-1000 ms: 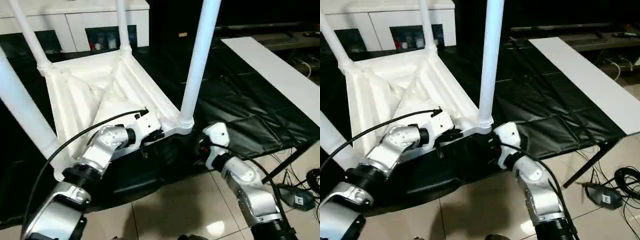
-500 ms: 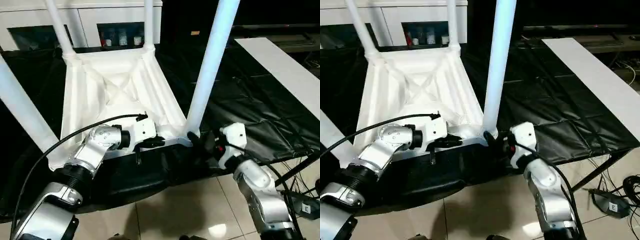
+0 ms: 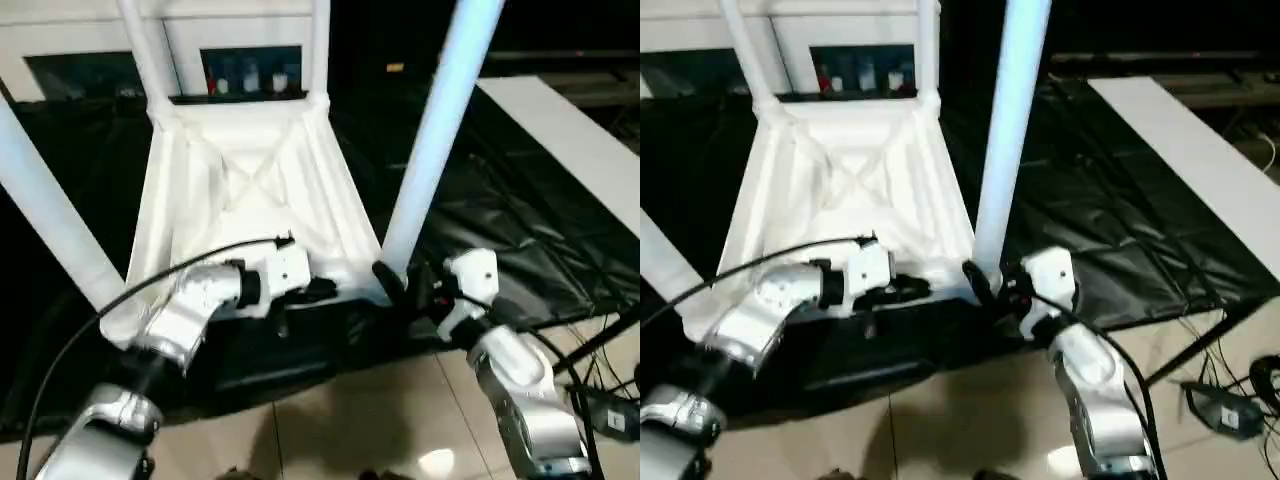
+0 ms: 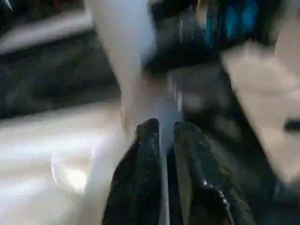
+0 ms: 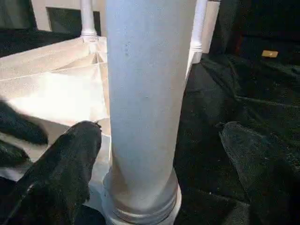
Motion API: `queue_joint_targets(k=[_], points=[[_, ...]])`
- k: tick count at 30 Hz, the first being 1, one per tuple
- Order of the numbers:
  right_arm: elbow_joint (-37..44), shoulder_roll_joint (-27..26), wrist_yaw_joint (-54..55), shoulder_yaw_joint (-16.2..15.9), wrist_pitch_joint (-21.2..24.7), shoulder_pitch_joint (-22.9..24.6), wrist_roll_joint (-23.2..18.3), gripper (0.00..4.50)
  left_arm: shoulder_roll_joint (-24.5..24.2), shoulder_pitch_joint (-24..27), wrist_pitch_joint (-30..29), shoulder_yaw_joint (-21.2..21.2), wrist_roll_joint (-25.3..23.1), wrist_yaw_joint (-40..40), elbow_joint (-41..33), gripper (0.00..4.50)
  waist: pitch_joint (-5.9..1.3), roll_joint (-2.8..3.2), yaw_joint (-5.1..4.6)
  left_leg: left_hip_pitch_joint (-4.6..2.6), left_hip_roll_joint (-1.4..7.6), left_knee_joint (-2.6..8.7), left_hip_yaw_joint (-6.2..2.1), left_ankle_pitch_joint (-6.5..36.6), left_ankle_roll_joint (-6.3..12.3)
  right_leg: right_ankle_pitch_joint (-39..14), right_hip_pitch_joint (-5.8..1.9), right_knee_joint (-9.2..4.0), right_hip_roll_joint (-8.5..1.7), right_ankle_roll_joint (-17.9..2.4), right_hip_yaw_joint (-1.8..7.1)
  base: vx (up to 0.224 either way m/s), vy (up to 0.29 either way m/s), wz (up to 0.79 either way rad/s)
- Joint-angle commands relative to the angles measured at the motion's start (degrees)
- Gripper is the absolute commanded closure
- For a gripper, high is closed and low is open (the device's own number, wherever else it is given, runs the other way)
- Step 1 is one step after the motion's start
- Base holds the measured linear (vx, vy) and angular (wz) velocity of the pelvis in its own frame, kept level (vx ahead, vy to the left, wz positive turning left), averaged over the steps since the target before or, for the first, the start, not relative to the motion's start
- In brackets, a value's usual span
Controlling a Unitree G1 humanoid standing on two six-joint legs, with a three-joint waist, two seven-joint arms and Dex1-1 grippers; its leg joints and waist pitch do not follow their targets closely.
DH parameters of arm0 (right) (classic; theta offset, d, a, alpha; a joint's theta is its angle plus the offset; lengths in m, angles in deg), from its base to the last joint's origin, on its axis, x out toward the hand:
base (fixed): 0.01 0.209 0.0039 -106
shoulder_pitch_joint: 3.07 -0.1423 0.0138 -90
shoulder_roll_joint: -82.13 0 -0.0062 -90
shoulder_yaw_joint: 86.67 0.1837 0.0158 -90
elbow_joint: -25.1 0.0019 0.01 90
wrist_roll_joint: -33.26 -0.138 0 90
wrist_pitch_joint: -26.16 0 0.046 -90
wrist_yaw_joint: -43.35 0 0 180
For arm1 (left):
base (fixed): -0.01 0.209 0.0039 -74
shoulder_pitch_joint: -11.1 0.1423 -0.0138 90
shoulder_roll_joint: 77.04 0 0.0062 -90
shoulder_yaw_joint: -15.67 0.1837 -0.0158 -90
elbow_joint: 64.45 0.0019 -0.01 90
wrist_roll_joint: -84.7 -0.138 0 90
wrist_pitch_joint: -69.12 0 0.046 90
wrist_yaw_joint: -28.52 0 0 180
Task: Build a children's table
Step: Rotate leg to tighten
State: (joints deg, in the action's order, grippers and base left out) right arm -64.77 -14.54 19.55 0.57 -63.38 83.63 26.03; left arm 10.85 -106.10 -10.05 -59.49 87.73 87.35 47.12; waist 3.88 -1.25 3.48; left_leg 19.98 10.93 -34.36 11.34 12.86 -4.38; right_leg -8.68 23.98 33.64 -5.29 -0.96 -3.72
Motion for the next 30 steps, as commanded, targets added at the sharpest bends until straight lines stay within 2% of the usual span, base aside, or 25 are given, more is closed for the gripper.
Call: queue_joint_targets(k=[1,2,4,5,6,7,9,10,11,12,13,14,16,17,18,20,21,22,23,26,27,29,30], points=[[3.02,0.05,0.27,0.24,-2.30,1.66,-0.69,0.00,-0.35,4.44,-2.74,-2.35,4.64,-1.57,-9.57,3.52,-4.35,0.37,0.03,0.25,2.86,4.43,-0.96,6.67,3.35,-5.95,-3.73,-1.86,-3.49,-14.59,2.71,0.000,0.000,0.00],[3.63,-0.19,0.33,0.18,-2.74,2.16,-0.84,0.00,-0.16,6.59,-3.88,-3.26,5.91,-3.04,-12.80,3.43,-4.16,0.28,-0.28,0.27,2.60,4.38,-0.80,7.56,3.59,-7.49,-3.49,-2.12,-3.05,-13.95,2.69,0.000,0.000,0.00],[4.72,-0.42,0.20,-0.12,-3.73,3.09,-0.85,0.00,0.69,10.29,-4.89,-5.22,7.90,-6.59,-17.61,3.38,-3.94,0.22,-0.63,0.25,2.31,4.43,-0.76,9.53,3.54,-11.93,-3.25,-2.79,-2.80,-12.56,2.70,0.000,0.000,0.00],[5.58,-0.49,-0.25,-0.45,-4.47,3.92,-1.03,0.00,1.89,13.49,-5.90,-7.03,9.95,-9.27,-21.27,3.30,-3.78,0.19,-0.70,0.27,2.39,4.51,-0.79,10.57,3.24,-14.29,-3.18,-3.14,-2.82,-11.60,2.75,0.000,0.000,0.00],[6.12,-0.51,-0.60,-0.68,-4.95,4.46,-1.13,0.00,2.70,15.55,-6.54,-8.18,11.32,-10.91,-23.57,3.20,-3.95,0.30,-0.67,0.15,2.62,4.40,-0.84,10.91,2.89,-14.37,-3.20,-2.85,-2.95,-11.57,2.75,0.000,0.000,0.00],[6.96,-0.39,-1.62,-1.16,-5.50,5.27,-1.69,0.00,4.41,18.81,-6.95,-10.60,12.37,-14.36,-26.12,3.08,-3.61,0.21,-0.87,0.52,2.59,4.61,-0.91,12.15,2.76,-16.85,-3.19,-3.30,-2.90,-10.77,2.70,0.000,0.000,0.00],[7.65,-0.20,-2.91,-1.68,-5.74,5.99,-2.49,0.00,6.03,21.61,-5.73,-12.98,11.55,-18.07,-27.78,3.00,-3.54,0.31,-1.20,0.44,2.65,4.68,-0.98,14.71,2.54,-20.35,-2.97,-3.84,-2.61,-9.24,2.57,0.000,0.000,0.00],[7.97,-0.02,-3.65,-2.04,-5.88,6.38,-2.84,0.00,7.08,23.28,-5.22,-14.45,10.95,-20.45,-28.94,2.96,-3.47,0.39,-1.30,0.19,2.58,4.73,-1.04,15.95,2.45,-21.85,-2.59,-4.08,-2.30,-8.25,2.52,0.000,0.000,0.00],[8.57,0.39,-4.87,-2.71,-5.99,7.20,-3.34,0.00,9.10,26.50,-5.24,-16.54,12.20,-24.04,-32.13,2.94,-3.31,0.53,-1.40,0.21,2.52,4.86,-1.07,16.59,2.43,-22.60,-2.53,-4.31,-2.19,-7.79,2.52,0.000,0.000,0.00],[8.67,0.48,-5.14,-2.94,-6.22,7.56,-3.39,0.00,10.18,28.50,-3.78,-17.52,11.89,-25.83,-33.68,2.76,-3.17,0.32,-1.53,0.52,2.62,4.96,-1.23,17.54,2.25,-24.11,-2.70,-4.54,-2.34,-7.02,2.46,0.000,0.000,0.00],[8.74,0.51,-5.28,-3.05,-6.38,7.79,-3.42,0.00,10.83,29.79,-2.63,-18.09,11.51,-26.95,-34.62,2.76,-3.07,-0.03,-1.52,0.48,2.45,4.90,-1.22,18.38,2.34,-26.72,-2.44,-4.99,-2.24,-5.66,2.42,0.000,0.000,0.00],[8.72,0.44,-5.27,-3.09,-6.58,7.96,-3.44,0.00,11.54,31.48,0.20,-18.91,9.16,-28.90,-35.52,2.58,-3.02,0.18,-1.47,0.13,2.30,4.93,-1.31,19.44,2.31,-29.25,-2.02,-5.29,-2.09,-4.36,2.39,0.000,0.000,0.00],[8.51,0.14,-4.93,-3.04,-6.75,7.99,-3.36,0.00,12.44,33.87,3.49,-19.91,6.56,-31.01,-36.27,2.48,-2.88,-0.07,-1.59,0.42,2.35,5.10,-1.52,19.57,2.21,-30.30,-2.09,-5.52,-2.08,-2.82,2.29,0.000,0.000,0.00],[8.20,-0.09,-4.65,-2.98,-6.81,7.79,-3.25,0.00,13.72,35.42,5.25,-21.28,5.14,-33.33,-37.12,2.37,-2.82,-0.14,-1.59,0.28,2.37,5.13,-1.60,20.40,1.95,-32.07,-1.87,-5.76,-2.10,-1.80,2.24,0.000,0.000,0.00],[7.97,-0.24,-4.45,-2.99,-6.83,7.58,-3.17,0.00,14.68,36.49,6.37,-22.40,4.03,-35.21,-37.83,2.24,-2.94,-0.22,-1.67,0.41,2.36,5.13,-1.76,20.45,1.67,-32.42,-2.02,-5.67,-2.17,-1.09,2.20,0.000,0.000,0.00],[7.63,-0.31,-4.52,-3.28,-6.79,7.12,-3.21,0.00,15.41,37.40,8.71,-24.00,0.22,-38.51,-38.61,2.08,-2.87,-0.20,-1.73,0.44,2.38,5.24,-1.85,20.81,1.52,-32.78,-1.96,-5.93,-2.07,-0.43,2.10,0.000,0.000,0.00],[7.23,-0.24,-5.16,-3.85,-6.30,6.50,-3.41,0.00,15.31,37.95,9.91,-25.00,-3.73,-41.49,-38.73,2.04,-3.02,-0.08,-1.71,0.25,2.31,5.28,-1.95,21.29,1.38,-31.95,-1.83,-5.94,-1.97,-0.05,2.12,0.000,0.000,0.00],[7.23,-0.24,-5.16,-3.85,-6.30,6.50,-3.41,0.00,15.31,37.95,9.91,-25.00,-3.73,-41.49,-38.73,2.00,-3.02,-0.09,-1.83,0.36,2.40,5.38,-2.05,21.38,1.34,-31.07,-1.92,-5.84,-1.85,-0.08,2.08,0.000,0.000,0.00],[6.99,-0.18,-5.52,-4.16,-6.01,6.20,-3.41,0.00,15.09,38.37,10.25,-25.34,-5.72,-43.04,-38.66,1.90,-3.03,0.13,-1.78,0.29,2.36,5.40,-2.09,21.79,1.24,-30.15,-1.89,-5.80,-1.80,-0.27,2.08,0.000,0.000,0.00],[6.60,-0.15,-5.77,-4.41,-5.83,5.71,-3.22,0.00,14.66,39.28,11.14,-25.85,-8.43,-45.33,-38.33,1.56,-3.05,0.11,-1.85,0.30,2.38,5.54,-2.28,22.37,1.19,-28.50,-2.01,-5.71,-1.85,-1.05,2.14,0.000,0.000,0.00],[6.05,-0.27,-5.59,-4.27,-5.75,5.02,-3.06,0.00,15.08,40.07,11.53,-27.74,-11.30,-48.68,-37.89,1.56,-3.07,0.13,-1.83,0.23,2.39,5.54,-2.30,22.66,1.15,-28.41,-1.98,-5.71,-1.83,-1.23,2.14,0.000,0.000,0.00],[5.89,-0.31,-5.48,-4.16,-5.74,4.83,-3.04,0.00,15.45,40.13,11.26,-28.72,-12.28,-50.16,-37.93,1.50,-3.13,0.12,-1.88,0.27,2.43,5.55,-2.30,22.80,1.01,-26.82,-2.07,-5.57,-1.81,-2.05,2.22,0.000,0.000,0.00],[5.84,-0.36,-5.37,-4.08,-5.74,4.82,-3.06,0.00,15.82,39.99,10.92,-29.37,-13.00,-51.36,-38.13,1.18,-3.35,0.00,-1.80,0.20,2.43,5.42,-2.32,22.27,1.05,-25.44,-2.13,-5.41,-1.86,-2.48,2.31,0.000,0.000,0.00]])
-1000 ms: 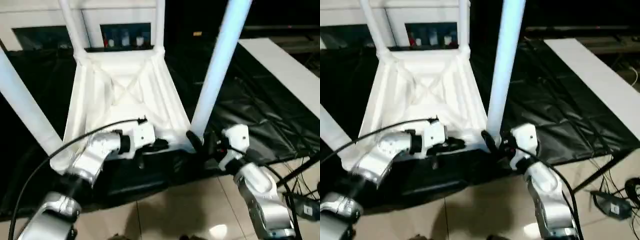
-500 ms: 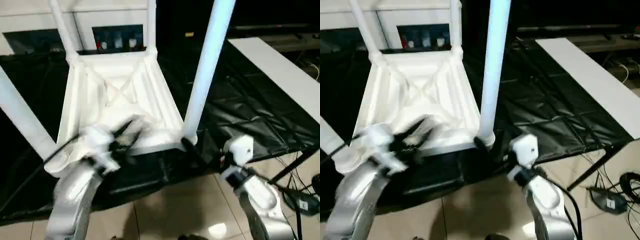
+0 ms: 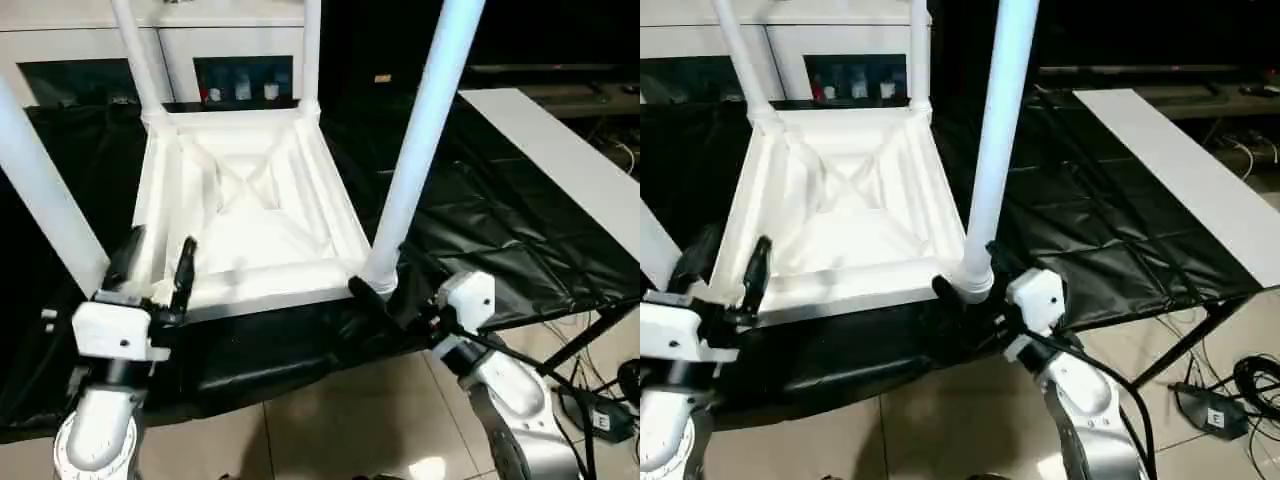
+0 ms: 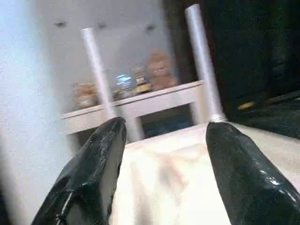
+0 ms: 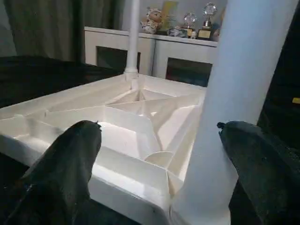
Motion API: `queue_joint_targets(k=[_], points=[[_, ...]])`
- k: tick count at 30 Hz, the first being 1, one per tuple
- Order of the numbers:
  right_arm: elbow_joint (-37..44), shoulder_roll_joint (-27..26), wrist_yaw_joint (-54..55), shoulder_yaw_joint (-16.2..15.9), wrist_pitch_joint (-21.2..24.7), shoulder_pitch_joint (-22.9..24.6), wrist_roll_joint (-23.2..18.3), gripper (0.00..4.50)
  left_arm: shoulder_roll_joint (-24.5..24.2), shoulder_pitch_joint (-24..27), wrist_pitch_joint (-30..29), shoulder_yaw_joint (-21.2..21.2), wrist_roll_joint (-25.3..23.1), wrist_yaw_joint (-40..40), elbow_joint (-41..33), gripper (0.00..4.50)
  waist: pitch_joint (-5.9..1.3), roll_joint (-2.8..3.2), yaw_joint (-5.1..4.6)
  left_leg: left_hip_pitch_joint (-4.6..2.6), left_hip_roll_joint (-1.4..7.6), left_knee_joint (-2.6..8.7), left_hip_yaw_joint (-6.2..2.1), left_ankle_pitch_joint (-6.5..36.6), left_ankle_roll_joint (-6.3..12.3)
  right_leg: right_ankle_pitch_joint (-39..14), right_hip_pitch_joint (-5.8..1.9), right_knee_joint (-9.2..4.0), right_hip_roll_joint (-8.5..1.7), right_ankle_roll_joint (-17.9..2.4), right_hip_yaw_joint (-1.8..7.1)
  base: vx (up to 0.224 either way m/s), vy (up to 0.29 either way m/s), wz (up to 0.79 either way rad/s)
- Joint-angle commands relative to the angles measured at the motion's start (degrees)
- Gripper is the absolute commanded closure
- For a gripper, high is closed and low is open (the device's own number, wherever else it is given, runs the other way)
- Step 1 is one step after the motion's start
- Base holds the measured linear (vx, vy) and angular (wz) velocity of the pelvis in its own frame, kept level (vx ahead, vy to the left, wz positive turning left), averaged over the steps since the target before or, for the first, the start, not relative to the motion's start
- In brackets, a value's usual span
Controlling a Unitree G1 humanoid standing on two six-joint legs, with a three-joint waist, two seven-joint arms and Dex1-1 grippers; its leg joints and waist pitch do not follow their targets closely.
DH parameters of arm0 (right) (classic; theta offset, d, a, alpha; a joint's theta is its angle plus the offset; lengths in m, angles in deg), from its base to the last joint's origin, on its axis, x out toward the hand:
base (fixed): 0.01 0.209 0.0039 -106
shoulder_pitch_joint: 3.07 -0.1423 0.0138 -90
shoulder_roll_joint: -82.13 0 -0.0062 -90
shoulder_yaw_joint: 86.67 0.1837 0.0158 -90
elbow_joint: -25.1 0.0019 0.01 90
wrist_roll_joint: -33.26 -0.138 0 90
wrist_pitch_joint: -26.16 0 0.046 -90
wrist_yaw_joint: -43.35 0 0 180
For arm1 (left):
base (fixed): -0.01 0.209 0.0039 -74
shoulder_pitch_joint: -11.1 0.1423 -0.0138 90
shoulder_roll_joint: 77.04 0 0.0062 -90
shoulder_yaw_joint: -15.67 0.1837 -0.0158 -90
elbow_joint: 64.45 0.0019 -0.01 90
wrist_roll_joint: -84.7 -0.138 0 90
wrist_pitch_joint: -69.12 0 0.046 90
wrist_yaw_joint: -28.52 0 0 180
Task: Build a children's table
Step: Rotate leg to tighten
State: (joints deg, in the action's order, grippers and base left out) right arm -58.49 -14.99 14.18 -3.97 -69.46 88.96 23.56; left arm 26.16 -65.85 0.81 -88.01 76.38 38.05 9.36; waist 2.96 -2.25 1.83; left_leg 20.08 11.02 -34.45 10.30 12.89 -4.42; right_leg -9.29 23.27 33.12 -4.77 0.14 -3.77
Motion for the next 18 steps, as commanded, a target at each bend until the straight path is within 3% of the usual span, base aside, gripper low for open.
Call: queue_joint_targets(k=[1,3,4,6,9,10,13,14,16,18], points=[[-0.46,0.05,0.04,0.46,0.32,-0.46,-0.61,0.00,0.80,-0.37,-0.26,-1.16,-2.07,-2.93,-0.49,1.14,-2.44,0.93,-0.12,0.11,2.37,5.52,-1.28,21.93,1.18,-23.95,-1.44,-4.83,-2.34,-3.82,2.39,0.000,0.000,0.00],[-0.49,0.05,0.11,0.37,0.26,-0.35,-0.63,0.00,1.16,-0.48,-0.60,-1.40,-2.75,-4.36,-0.58,1.14,-2.47,0.94,-0.02,0.17,2.41,5.54,-1.27,21.28,1.50,-22.27,-1.56,-4.68,-2.36,-4.56,2.44,0.000,0.000,0.00],[-0.51,0.05,0.15,0.26,0.16,-0.22,-0.59,0.00,1.63,-0.51,-1.00,-1.72,-3.25,-5.77,-0.66,0.86,-2.55,1.18,0.02,0.27,2.44,5.52,-1.31,20.58,1.54,-20.93,-1.68,-4.41,-2.41,-5.19,2.53,0.000,0.000,0.00],[-0.50,0.10,0.18,0.26,0.15,-0.16,-0.63,0.00,2.36,0.23,-1.41,-1.52,-3.05,-6.66,-0.99,0.73,-2.62,1.23,0.01,0.45,2.46,5.48,-1.37,19.76,1.62,-18.94,-1.92,-4.19,-2.43,-5.91,2.59,0.000,0.000,0.00],[-0.56,0.16,0.21,0.34,0.02,-0.15,-0.65,0.00,3.51,1.86,-2.12,-0.68,-2.68,-7.46,-2.15,0.71,-2.69,1.09,-0.18,0.90,2.44,5.44,-1.41,18.38,2.02,-17.52,-2.35,-3.98,-2.53,-6.73,2.64,0.000,0.000,0.00],[-0.55,0.19,0.22,0.37,-0.04,-0.12,-0.62,0.00,4.02,2.28,-2.41,-0.52,-2.45,-7.63,-2.71,0.38,-2.74,1.09,-0.20,0.74,2.48,5.36,-1.39,18.40,2.09,-17.50,-2.25,-3.99,-2.52,-6.94,2.68,0.000,0.000,0.00],[-0.35,0.30,0.15,0.42,-0.16,0.05,-0.65,0.00,5.07,3.51,-2.89,0.15,-1.82,-7.74,-4.24,0.30,-2.72,1.06,-0.13,0.58,2.47,5.25,-1.25,18.35,2.58,-17.78,-2.09,-4.11,-2.41,-7.31,2.75,0.000,0.000,0.00],[0.01,0.46,-0.22,0.41,-0.33,0.24,-0.83,0.00,5.63,5.24,-3.38,1.33,-1.20,-7.48,-6.20,0.06,-2.71,0.99,-0.18,0.72,2.50,5.29,-1.28,18.18,2.61,-17.95,-2.20,-4.07,-2.43,-7.31,2.74,0.000,0.000,0.00],[0.09,0.54,-0.40,0.40,-0.37,0.23,-0.91,0.00,5.64,5.71,-3.47,1.67,-1.20,-7.34,-6.77,0.06,-2.74,1.07,-0.18,0.80,2.57,5.31,-1.35,18.06,2.61,-17.78,-2.27,-4.04,-2.40,-7.32,2.68,0.000,0.000,0.00],[0.19,0.64,-0.80,0.35,-0.38,0.24,-1.21,0.00,5.45,6.10,-3.53,1.78,-1.39,-7.30,-7.27,0.06,-2.61,1.14,-0.14,0.40,2.49,5.27,-1.18,19.25,2.73,-18.64,-1.86,-4.28,-2.18,-7.08,2.68,0.000,0.000,0.00]])
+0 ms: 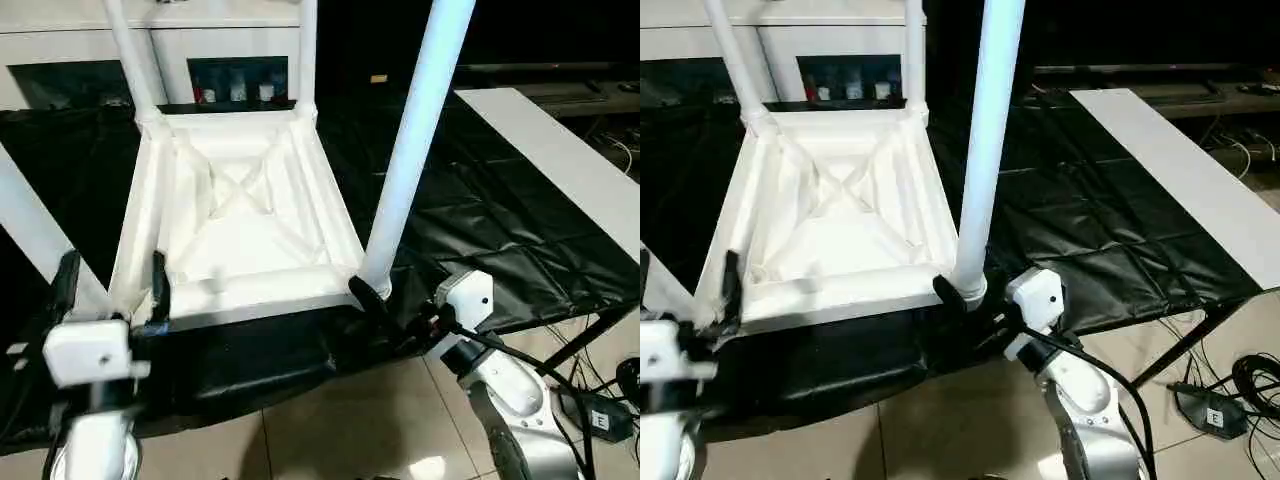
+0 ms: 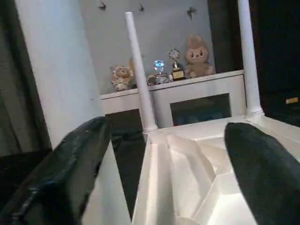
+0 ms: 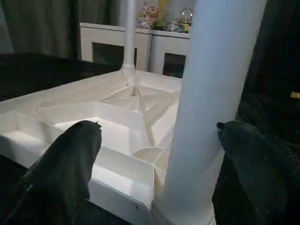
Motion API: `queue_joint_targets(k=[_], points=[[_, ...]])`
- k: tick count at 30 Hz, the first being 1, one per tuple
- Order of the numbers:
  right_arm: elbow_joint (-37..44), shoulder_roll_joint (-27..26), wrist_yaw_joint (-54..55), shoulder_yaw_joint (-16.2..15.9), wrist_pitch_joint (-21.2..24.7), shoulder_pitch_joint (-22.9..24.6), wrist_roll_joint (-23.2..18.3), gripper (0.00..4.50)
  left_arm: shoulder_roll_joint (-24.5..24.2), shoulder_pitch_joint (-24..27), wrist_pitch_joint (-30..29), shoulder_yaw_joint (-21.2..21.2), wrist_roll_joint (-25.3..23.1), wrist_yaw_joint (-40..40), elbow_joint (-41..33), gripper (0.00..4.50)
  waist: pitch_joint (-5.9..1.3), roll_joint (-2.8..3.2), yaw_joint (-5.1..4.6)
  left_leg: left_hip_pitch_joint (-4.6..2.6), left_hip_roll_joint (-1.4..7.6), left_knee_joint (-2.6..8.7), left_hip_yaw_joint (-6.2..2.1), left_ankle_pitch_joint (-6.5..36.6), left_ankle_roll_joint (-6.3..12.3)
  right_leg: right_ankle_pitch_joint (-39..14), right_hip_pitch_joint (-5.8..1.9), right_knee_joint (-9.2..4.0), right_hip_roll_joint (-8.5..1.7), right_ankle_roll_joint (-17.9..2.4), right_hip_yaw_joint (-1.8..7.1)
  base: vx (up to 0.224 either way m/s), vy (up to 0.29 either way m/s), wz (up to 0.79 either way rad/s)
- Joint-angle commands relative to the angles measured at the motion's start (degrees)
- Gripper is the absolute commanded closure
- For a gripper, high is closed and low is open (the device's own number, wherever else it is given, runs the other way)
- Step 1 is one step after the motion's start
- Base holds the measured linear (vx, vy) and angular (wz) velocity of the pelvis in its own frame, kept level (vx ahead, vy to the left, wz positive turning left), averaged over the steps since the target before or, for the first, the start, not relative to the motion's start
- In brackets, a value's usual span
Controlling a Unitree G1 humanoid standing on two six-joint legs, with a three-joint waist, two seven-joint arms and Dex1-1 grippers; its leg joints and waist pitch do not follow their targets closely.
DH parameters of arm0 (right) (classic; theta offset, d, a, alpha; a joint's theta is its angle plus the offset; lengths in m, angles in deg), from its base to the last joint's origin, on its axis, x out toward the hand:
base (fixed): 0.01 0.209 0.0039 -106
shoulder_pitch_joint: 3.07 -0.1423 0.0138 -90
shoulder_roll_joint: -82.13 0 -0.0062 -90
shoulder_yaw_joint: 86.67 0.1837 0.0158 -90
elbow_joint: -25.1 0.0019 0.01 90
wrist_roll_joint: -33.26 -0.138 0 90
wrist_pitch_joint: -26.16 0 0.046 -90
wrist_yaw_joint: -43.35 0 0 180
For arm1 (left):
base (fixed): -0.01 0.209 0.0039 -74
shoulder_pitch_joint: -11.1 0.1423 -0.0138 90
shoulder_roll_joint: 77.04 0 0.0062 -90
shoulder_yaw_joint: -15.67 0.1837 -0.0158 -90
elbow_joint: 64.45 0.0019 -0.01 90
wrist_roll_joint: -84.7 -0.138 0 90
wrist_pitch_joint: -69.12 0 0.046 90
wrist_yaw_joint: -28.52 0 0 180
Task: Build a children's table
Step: Rotate leg to tighten
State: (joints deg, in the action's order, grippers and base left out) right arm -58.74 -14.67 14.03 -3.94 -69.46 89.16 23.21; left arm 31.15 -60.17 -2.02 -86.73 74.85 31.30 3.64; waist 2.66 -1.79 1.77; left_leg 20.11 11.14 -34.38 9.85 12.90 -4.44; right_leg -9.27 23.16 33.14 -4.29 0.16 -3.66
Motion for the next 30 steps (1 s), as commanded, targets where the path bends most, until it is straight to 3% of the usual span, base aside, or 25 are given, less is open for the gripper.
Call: queue_joint_targets(k=[1,2,4,6,9,12,13,14,18,19,21,24,26,28,30], points=[[0.66,0.77,-2.08,-0.12,-0.22,0.16,-1.62,0.00,0.52,0.81,-1.50,-0.62,0.50,-1.18,-2.04,0.06,-2.31,0.68,-0.09,0.46,2.36,5.26,-0.81,19.72,2.63,-19.49,-1.90,-4.30,-2.72,-6.76,2.55,0.000,0.000,0.00],[0.72,1.01,-2.64,-0.31,-0.05,0.15,-1.86,0.00,0.60,0.87,-2.23,-1.97,0.65,-1.99,-2.03,0.06,-2.27,0.36,-0.17,0.53,2.42,5.25,-0.81,20.07,2.59,-19.90,-1.89,-4.37,-2.69,-6.52,2.52,0.000,0.000,0.00],[0.73,1.17,-2.86,-0.38,0.08,0.10,-1.90,0.00,0.72,0.91,-3.06,-3.36,0.94,-2.82,-1.95,0.06,-2.16,0.47,-0.19,0.58,2.29,5.29,-0.84,20.25,2.55,-21.00,-1.85,-4.46,-2.69,-6.02,2.52,0.000,0.000,0.00],[0.60,1.03,-2.29,-0.06,0.09,-0.17,-1.73,0.00,0.14,0.94,-3.78,-4.66,2.13,-3.17,-1.52,0.06,-2.13,-0.12,-0.32,0.62,2.11,5.19,-0.90,20.63,2.49,-24.05,-1.76,-4.78,-2.75,-4.95,2.41,0.000,0.000,0.00],[0.49,0.83,-2.51,-0.48,-0.12,-0.19,-2.04,0.00,-1.57,-1.88,-4.21,-5.09,3.38,-3.50,0.38,0.06,-2.08,0.21,-0.04,0.23,2.05,5.22,-1.00,21.55,2.20,-26.77,-1.26,-5.10,-2.64,-3.60,2.36,0.000,0.000,0.00],[0.64,0.87,-3.02,-0.85,-0.06,-0.08,-2.30,0.00,-2.34,-2.87,-4.39,-4.97,4.30,-2.72,0.35,0.06,-2.16,0.18,0.18,-0.21,2.05,5.18,-0.95,22.34,1.76,-25.37,-0.96,-5.10,-2.47,-3.67,2.40,0.000,0.000,0.00],[0.62,0.87,-3.07,-0.86,-0.08,-0.10,-2.31,0.00,-2.44,-2.99,-4.45,-4.93,4.54,-2.54,0.35,0.06,-2.13,0.47,0.00,0.35,2.12,5.49,-1.19,22.33,1.51,-24.48,-1.45,-4.88,-2.50,-3.79,2.29,0.000,0.000,0.00],[0.58,0.93,-3.20,-0.80,-0.17,-0.07,-2.40,0.00,-2.70,-3.21,-4.57,-4.88,4.97,-2.12,0.53,0.06,-2.09,0.37,-0.06,0.42,2.12,5.52,-1.29,23.30,1.30,-25.97,-1.50,-5.01,-2.58,-3.31,2.13,0.000,0.000,0.00],[0.31,1.03,-3.43,-0.62,-0.15,-0.24,-2.57,0.00,-4.98,-6.09,-5.44,-5.18,8.04,0.48,2.88,0.06,-2.26,0.33,0.03,0.24,1.85,5.35,-1.31,23.34,1.27,-27.58,-1.25,-5.18,-2.70,-2.52,2.24,0.000,0.000,0.00],[0.17,1.07,-3.55,-0.69,-0.04,-0.32,-2.58,0.00,-6.03,-7.65,-5.77,-5.50,8.66,1.04,3.96,0.06,-2.24,0.06,0.08,0.27,1.82,5.37,-1.32,23.23,1.32,-27.90,-1.28,-5.17,-2.74,-2.47,2.21,0.000,0.000,0.00],[0.08,1.23,-4.19,-1.11,0.53,-0.32,-2.92,0.00,-7.87,-10.36,-7.62,-5.70,11.17,2.83,6.19,0.06,-2.45,0.32,0.36,-0.15,1.80,5.23,-1.22,22.40,1.23,-25.82,-1.01,-5.01,-2.69,-3.22,2.37,0.000,0.000,0.00],[0.10,1.59,-5.19,-1.83,1.54,-0.46,-3.31,0.00,-8.98,-12.92,-9.60,-6.64,12.49,2.75,8.53,0.06,-2.29,0.41,0.19,0.56,1.99,5.67,-1.40,21.62,0.93,-23.07,-1.75,-4.34,-2.68,-4.46,2.20,0.000,0.000,0.00],[0.20,1.91,-6.02,-2.34,2.41,-0.59,-3.72,0.00,-9.48,-14.55,-10.97,-7.37,13.03,2.32,9.77,0.06,-2.60,0.44,0.31,0.14,1.86,5.31,-1.29,20.99,0.77,-22.74,-1.58,-4.39,-2.79,-4.58,2.31,0.000,0.000,0.00],[0.66,2.74,-8.15,-3.49,5.09,-0.84,-5.10,0.00,-10.82,-18.62,-14.49,-8.77,14.04,1.05,12.09,0.06,-2.70,0.49,0.29,0.39,1.78,5.33,-1.31,19.52,0.85,-20.53,-1.97,-4.05,-2.72,-5.21,2.34,0.000,0.000,0.00],[0.34,2.54,-7.93,-3.10,5.69,-1.12,-5.37,0.00,-11.70,-19.96,-16.09,-8.60,15.73,1.86,11.62,0.06,-2.85,0.63,0.40,0.44,2.03,5.30,-1.25,16.75,1.08,-15.70,-2.21,-3.56,-2.84,-7.06,2.40,0.000,0.000,0.00]])
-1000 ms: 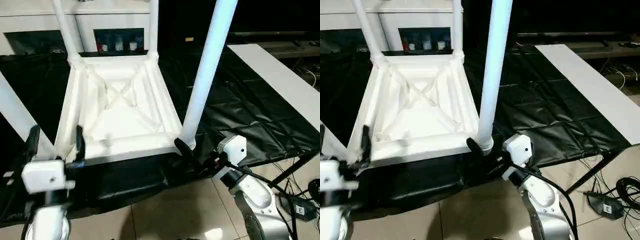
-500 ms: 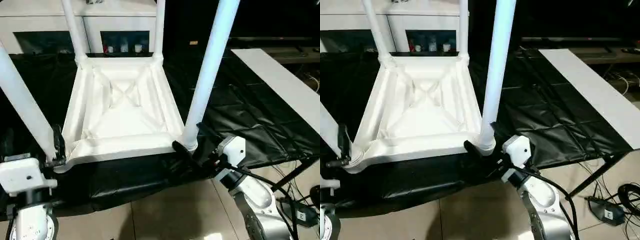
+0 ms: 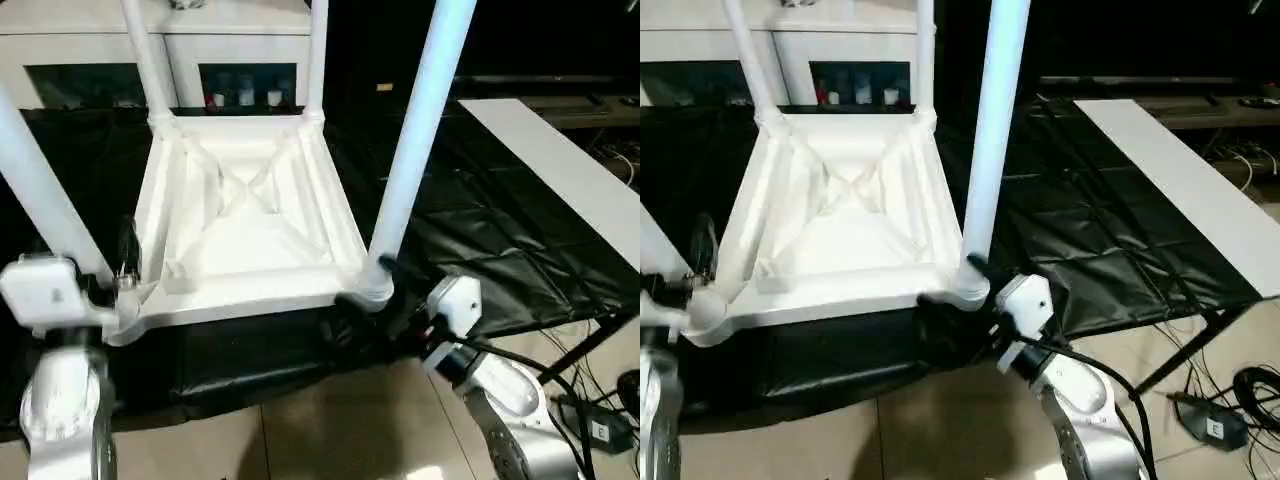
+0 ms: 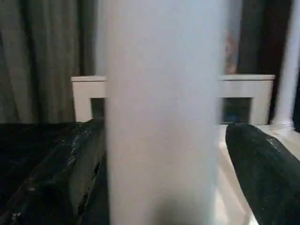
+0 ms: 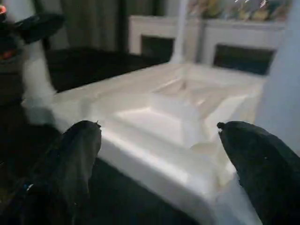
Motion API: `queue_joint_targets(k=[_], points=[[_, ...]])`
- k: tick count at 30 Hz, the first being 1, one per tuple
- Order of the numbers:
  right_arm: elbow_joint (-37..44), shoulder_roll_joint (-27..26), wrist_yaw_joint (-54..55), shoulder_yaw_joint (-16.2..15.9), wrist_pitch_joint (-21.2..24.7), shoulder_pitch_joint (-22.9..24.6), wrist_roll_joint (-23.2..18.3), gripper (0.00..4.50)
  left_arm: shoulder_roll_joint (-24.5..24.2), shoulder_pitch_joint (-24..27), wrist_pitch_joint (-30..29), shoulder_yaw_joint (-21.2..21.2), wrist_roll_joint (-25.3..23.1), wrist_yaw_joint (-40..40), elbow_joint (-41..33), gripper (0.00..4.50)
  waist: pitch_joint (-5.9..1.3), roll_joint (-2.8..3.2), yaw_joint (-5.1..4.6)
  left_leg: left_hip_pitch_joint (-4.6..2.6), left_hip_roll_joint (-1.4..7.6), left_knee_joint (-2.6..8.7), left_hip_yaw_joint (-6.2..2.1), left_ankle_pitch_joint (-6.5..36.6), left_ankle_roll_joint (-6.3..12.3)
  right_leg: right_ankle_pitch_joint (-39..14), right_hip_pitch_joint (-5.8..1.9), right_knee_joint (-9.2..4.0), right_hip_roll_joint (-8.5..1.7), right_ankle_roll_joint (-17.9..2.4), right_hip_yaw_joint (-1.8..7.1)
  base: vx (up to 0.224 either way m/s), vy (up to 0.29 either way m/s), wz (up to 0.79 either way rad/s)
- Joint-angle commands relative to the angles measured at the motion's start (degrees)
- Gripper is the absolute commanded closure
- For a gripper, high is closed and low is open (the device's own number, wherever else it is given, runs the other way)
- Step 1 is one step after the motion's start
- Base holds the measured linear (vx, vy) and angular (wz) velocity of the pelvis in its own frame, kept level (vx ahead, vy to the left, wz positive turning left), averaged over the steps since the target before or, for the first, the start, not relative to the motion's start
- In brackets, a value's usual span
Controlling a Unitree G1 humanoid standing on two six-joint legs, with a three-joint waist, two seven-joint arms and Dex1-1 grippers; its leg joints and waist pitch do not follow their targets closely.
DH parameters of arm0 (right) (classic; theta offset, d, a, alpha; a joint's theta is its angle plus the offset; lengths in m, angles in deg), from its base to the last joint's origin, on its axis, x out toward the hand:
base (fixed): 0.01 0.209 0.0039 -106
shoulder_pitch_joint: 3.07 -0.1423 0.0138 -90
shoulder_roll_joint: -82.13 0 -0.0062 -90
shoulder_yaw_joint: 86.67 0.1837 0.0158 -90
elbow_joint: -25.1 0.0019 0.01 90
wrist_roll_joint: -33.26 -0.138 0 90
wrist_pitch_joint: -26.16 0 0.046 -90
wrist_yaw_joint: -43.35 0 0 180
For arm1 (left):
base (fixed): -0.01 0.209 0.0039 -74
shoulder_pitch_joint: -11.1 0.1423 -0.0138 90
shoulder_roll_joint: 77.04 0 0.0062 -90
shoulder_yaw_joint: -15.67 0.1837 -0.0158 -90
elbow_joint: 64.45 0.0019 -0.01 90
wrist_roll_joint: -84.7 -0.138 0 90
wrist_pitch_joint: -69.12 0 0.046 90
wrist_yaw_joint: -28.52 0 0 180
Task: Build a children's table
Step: Rotate leg to tighten, then flip table
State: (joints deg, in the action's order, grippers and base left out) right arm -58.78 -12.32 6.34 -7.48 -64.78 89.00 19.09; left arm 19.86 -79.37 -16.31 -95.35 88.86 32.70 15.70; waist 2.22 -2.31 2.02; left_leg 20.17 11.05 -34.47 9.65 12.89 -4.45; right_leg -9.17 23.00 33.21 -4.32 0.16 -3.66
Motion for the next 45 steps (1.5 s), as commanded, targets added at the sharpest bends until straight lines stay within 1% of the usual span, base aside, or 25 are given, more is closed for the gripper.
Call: queue_joint_targets(k=[1,5,7,8,11,12,13,15,17,18,22,25,27,28,29,30,31,32,33,34,35,38,41,43,45], points=[[0.12,0.06,0.14,0.68,0.99,-1.08,-1.11,0.00,-0.26,-0.86,-2.56,0.28,3.71,1.16,-1.24,0.06,-2.50,1.12,0.17,0.37,2.10,5.30,-0.98,16.24,1.07,-15.23,-2.08,-3.51,-2.86,-7.42,2.43,0.000,0.000,0.00],[-0.33,-0.55,1.26,1.12,1.56,-1.54,-1.46,0.00,0.64,-0.72,-4.61,1.36,6.22,1.69,-3.04,0.45,-2.68,1.11,0.46,0.21,2.21,5.09,-0.66,13.47,1.51,-11.01,-2.13,-3.00,-2.87,-9.78,2.52,0.000,0.000,0.00],[-0.24,-0.98,1.53,1.21,2.55,-1.76,-2.07,0.00,1.51,-0.62,-5.49,1.89,6.79,1.64,-3.54,0.56,-2.69,0.99,0.49,0.22,2.21,5.06,-0.60,13.23,1.77,-11.16,-2.24,-3.01,-2.91,-9.82,2.52,0.000,0.000,0.00],[-0.26,-1.09,1.54,1.19,3.03,-1.83,-2.22,0.00,2.02,-0.65,-6.08,2.01,7.33,1.51,-3.88,0.86,-2.68,1.07,0.55,0.19,2.26,5.08,-0.64,13.14,1.75,-11.19,-2.21,-2.96,-2.89,-9.82,2.52,0.000,0.000,0.00],[-0.35,-1.08,1.25,1.02,3.51,-1.86,-2.09,0.00,2.68,-0.31,-7.24,3.24,8.55,1.80,-5.59,0.90,-2.56,1.02,0.82,0.07,2.27,5.14,-0.56,14.22,1.22,-12.84,-2.16,-3.21,-2.90,-9.22,2.55,0.000,0.000,0.00],[-0.43,-1.01,1.22,0.99,3.66,-1.82,-2.01,0.00,2.91,-0.13,-7.73,3.50,9.12,1.49,-6.23,1.04,-2.56,0.83,0.88,0.05,2.24,5.10,-0.51,14.36,1.23,-13.20,-2.12,-3.28,-2.90,-9.02,2.56,0.000,0.000,0.00],[-0.50,-0.92,1.21,0.96,3.67,-1.77,-1.91,0.00,3.15,0.06,-8.32,3.68,9.84,1.27,-6.86,1.04,-2.54,0.95,1.10,-0.08,2.25,5.13,-0.49,14.45,1.11,-13.46,-2.01,-3.30,-2.88,-8.84,2.61,0.000,0.000,0.00],[-0.60,-0.72,1.26,0.91,3.67,-1.69,-1.76,0.00,3.51,0.41,-9.70,4.03,10.65,1.03,-7.88,1.33,-2.48,1.00,1.26,0.00,2.26,5.22,-0.52,14.75,0.84,-13.96,-2.06,-3.30,-2.88,-8.55,2.61,0.000,0.000,0.00],[-0.69,-0.46,1.41,0.81,3.57,-1.61,-1.44,0.00,3.99,0.74,-10.65,4.33,11.67,1.45,-8.63,1.40,-2.41,0.87,1.32,0.00,2.18,5.24,-0.50,15.60,0.56,-15.48,-2.03,-3.51,-2.85,-7.76,2.58,0.000,0.000,0.00],[-0.68,-0.44,1.49,0.80,3.59,-1.58,-1.37,0.00,4.34,0.69,-11.21,4.29,12.43,1.51,-8.89,1.68,-2.37,0.86,1.33,0.00,2.20,5.29,-0.55,16.16,0.42,-16.51,-2.00,-3.63,-2.85,-7.33,2.58,0.000,0.000,0.00],[-0.81,-0.48,1.74,0.80,3.55,-1.50,-1.12,0.00,5.13,0.27,-13.24,4.22,14.69,1.29,-9.65,1.83,-2.32,0.84,1.30,0.10,2.12,5.34,-0.61,16.81,0.16,-17.87,-2.00,-3.82,-2.81,-6.56,2.55,0.000,0.000,0.00],[-0.78,-0.58,1.86,0.79,3.58,-1.45,-1.05,0.00,5.34,-0.15,-15.09,4.32,16.06,0.86,-10.05,2.11,-2.25,0.82,1.31,0.04,2.07,5.35,-0.66,17.72,0.06,-19.80,-1.87,-4.01,-2.82,-5.86,2.52,0.000,0.000,0.00],[-0.87,-0.78,2.09,0.89,3.93,-1.43,-1.31,0.00,6.72,-2.23,-19.03,3.99,19.92,-0.80,-10.05,2.14,-2.27,0.83,1.31,0.07,2.10,5.38,-0.71,17.50,-0.10,-20.04,-1.87,-3.99,-2.81,-5.52,2.50,0.000,0.000,0.00],[-0.95,-0.92,2.23,0.94,4.16,-1.41,-1.49,0.00,7.57,-3.94,-21.13,3.73,22.02,-1.78,-9.51,2.16,-2.27,0.39,1.41,-0.10,2.00,5.27,-0.59,17.58,0.06,-20.69,-1.69,-4.05,-2.73,-5.45,2.50,0.000,0.000,0.00],[-1.01,-1.01,2.32,0.98,4.30,-1.40,-1.60,0.00,8.14,-5.09,-22.47,3.55,23.35,-2.41,-9.09,2.19,-2.20,0.57,1.63,-0.52,1.95,5.10,-0.41,18.06,0.05,-21.69,-1.25,-4.22,-2.70,-5.46,2.58,0.000,0.000,0.00],[-1.01,-1.01,2.32,0.98,4.30,-1.40,-1.60,0.00,8.14,-5.09,-22.47,3.55,23.35,-2.41,-9.09,2.19,-2.20,0.54,1.71,-0.58,1.91,5.03,-0.37,17.92,0.18,-21.96,-1.17,-4.29,-2.68,-5.40,2.59,0.000,0.000,0.00],[-1.19,-1.33,2.08,0.99,4.88,-1.39,-2.32,0.00,9.18,-7.97,-22.42,3.44,24.90,-2.53,-7.57,2.19,-2.16,0.39,1.76,-0.14,1.91,5.13,-0.45,17.03,0.47,-22.28,-1.49,-4.26,-2.77,-5.29,2.59,0.000,0.000,0.00],[-1.20,-1.34,2.08,1.01,4.97,-1.39,-2.39,0.00,9.25,-8.09,-22.40,3.45,24.94,-2.55,-7.48,2.20,-2.13,0.43,1.76,-0.03,1.84,5.14,-0.40,16.65,0.58,-22.85,-1.50,-4.38,-2.70,-4.98,2.57,0.000,0.000,0.00],[-1.51,-1.57,2.06,1.34,6.78,-1.40,-3.57,0.00,10.54,-10.24,-22.21,3.55,25.78,-3.11,-6.03,2.20,-2.20,0.63,2.00,-0.21,1.79,4.97,-0.40,16.29,0.59,-23.35,-1.34,-4.44,-2.77,-4.72,2.58,0.000,0.000,0.00],[-1.53,-1.65,2.10,1.43,7.34,-1.37,-3.92,0.00,10.84,-10.64,-22.29,3.64,25.86,-3.32,-5.78,2.20,-2.32,0.95,2.19,-0.05,1.79,4.97,-0.50,15.44,0.53,-22.96,-1.51,-4.38,-2.84,-4.65,2.55,0.000,0.000,0.00],[-1.59,-1.72,2.69,1.81,8.53,-1.40,-4.24,0.00,11.59,-11.24,-22.21,3.76,25.87,-3.74,-4.99,2.20,-2.31,0.60,2.14,0.40,1.82,5.03,-0.53,14.60,0.49,-22.49,-1.81,-4.37,-2.90,-4.51,2.49,0.000,0.000,0.00],[-1.71,-2.46,4.27,3.23,10.53,-1.61,-5.70,0.00,13.60,-12.24,-22.22,3.55,26.97,-4.61,-3.91,2.20,-2.44,0.62,2.40,0.47,1.83,5.02,-0.50,13.55,0.42,-21.50,-1.87,-4.25,-2.95,-4.41,2.48,0.000,0.000,0.00],[-2.40,-6.14,9.38,8.18,13.96,-3.30,-11.03,0.00,15.05,-12.65,-23.54,3.97,27.51,-4.15,-4.24,2.21,-2.80,0.69,2.45,0.57,1.87,4.92,-0.57,11.42,0.53,-18.06,-1.98,-3.77,-2.90,-4.86,2.41,0.000,0.000,0.00],[-3.97,-8.55,12.15,10.99,15.24,-5.63,-14.24,0.00,15.74,-12.62,-24.07,4.25,26.95,-4.15,-4.43,2.21,-2.90,1.03,2.50,0.42,1.94,4.86,-0.52,10.35,0.69,-15.69,-1.90,-3.52,-2.86,-5.47,2.40,0.000,0.000,0.00],[-6.56,-10.87,14.56,13.57,16.97,-8.71,-17.72,0.00,16.08,-12.67,-24.26,4.71,26.73,-4.28,-4.29,2.21,-2.99,0.95,2.42,0.41,1.78,4.70,-0.30,9.62,0.75,-13.38,-1.88,-3.25,-2.66,-6.09,2.39,0.000,0.000,0.00]])
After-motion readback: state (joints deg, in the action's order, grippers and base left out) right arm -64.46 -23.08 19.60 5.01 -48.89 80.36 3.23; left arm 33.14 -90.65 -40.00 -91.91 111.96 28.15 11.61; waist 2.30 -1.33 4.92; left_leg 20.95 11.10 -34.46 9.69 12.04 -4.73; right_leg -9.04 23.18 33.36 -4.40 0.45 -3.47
